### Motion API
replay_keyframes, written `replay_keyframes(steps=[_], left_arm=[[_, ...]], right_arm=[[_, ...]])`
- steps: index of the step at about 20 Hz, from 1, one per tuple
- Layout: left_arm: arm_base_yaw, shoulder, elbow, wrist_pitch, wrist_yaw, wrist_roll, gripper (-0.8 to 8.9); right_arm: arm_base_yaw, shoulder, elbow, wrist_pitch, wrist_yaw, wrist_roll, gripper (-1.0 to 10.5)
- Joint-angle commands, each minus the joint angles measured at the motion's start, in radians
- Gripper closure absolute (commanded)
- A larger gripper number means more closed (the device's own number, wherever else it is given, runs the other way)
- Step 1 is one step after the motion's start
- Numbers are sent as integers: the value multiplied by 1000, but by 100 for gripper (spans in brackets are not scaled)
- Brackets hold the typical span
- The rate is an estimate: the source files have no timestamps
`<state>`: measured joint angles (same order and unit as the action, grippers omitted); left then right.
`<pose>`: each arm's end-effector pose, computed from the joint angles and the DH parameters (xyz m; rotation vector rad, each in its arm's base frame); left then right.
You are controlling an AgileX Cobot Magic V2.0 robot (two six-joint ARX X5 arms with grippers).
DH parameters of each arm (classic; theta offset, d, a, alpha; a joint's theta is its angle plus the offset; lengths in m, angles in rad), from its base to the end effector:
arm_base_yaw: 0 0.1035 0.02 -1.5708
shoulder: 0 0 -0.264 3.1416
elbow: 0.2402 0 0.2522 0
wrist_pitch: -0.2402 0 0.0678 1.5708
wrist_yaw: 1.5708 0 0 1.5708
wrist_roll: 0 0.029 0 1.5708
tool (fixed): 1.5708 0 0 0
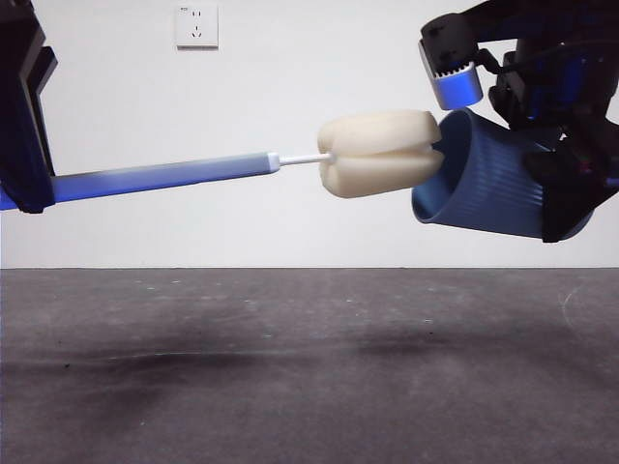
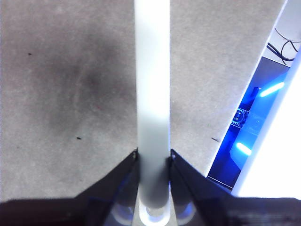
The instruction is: Pick up the cup brush,pick up the cup,insert the brush into the cup,clean the cup,put the cup brush back,put the cup back to the fixed position on the table
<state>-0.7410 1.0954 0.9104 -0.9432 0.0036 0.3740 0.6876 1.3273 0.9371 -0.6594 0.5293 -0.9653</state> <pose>0.1419 -0.1300 0.2647 0.7370 0.9504 -0.8668 0.2040 0.1486 0.2415 -1.4972 0.7609 0.5755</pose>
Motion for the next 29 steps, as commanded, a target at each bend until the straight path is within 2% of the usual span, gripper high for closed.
replay_keyframes(steps=[1, 4, 7, 14, 18, 20, 23, 29], left_arm=[[-6, 3, -6, -2, 3, -11, 822], [-12, 24, -6, -21, 4, -19, 822], [-37, 79, -3, 9, 5, -71, 822], [-105, 227, 193, 30, 6, -139, 822], [-103, 237, 203, 29, -1, -166, 822], [-100, 237, 203, -4, -4, -177, 822], [-89, 237, 203, -115, -56, -184, 822], [-81, 162, 203, -232, -82, -192, 822]], right_arm=[[23, 8, 3, 23, 10, -24, 959], [55, 8, 3, 46, 32, -46, 959], [91, 18, 3, 51, 52, -76, 959], [177, 84, 3, 53, 51, -71, 959], [200, 86, 3, 68, 52, -64, 959], [200, 86, 3, 67, 53, -45, 959], [198, 86, 3, 67, 54, -45, 959], [197, 86, 3, 59, 54, -44, 959]])
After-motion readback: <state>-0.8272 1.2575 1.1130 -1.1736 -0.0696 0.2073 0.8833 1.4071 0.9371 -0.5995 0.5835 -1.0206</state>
